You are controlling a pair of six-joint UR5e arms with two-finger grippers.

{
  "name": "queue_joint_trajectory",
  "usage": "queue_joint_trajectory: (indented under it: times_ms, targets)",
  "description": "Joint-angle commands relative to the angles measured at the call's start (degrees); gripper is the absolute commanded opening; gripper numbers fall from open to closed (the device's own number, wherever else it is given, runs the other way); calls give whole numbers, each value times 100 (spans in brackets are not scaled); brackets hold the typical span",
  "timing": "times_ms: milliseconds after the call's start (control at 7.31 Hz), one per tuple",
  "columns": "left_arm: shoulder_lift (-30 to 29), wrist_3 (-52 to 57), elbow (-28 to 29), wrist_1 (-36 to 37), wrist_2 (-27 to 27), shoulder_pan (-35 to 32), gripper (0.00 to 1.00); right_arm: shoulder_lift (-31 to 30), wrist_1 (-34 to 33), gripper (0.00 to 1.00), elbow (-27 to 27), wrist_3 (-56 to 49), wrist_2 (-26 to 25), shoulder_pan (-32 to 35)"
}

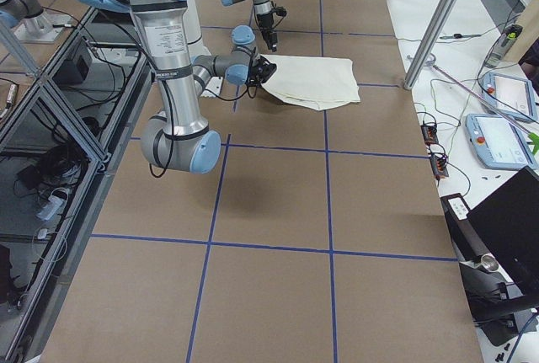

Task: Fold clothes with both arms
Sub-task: 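Move the left gripper to the shirt's near corner and grasp both near corners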

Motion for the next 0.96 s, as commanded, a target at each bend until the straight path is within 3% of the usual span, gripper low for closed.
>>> queue_joint_trajectory:
  times_ms: [0,274,410,547,821]
  targets:
    - [-22,-174,-45,209,3,368,57,-11,4,0,-9,0,-3,-5]
    - [-84,-183,-18,209,3,475,47,-2,4,0,0,0,-3,-5]
    - [-84,-287,-53,209,3,475,16,-2,4,0,9,0,-3,-5]
    - [-92,-367,-62,209,3,484,0,-2,4,0,9,0,-12,-5]
    - [-136,-359,-71,209,-67,484,0,-11,4,0,0,-9,-12,4]
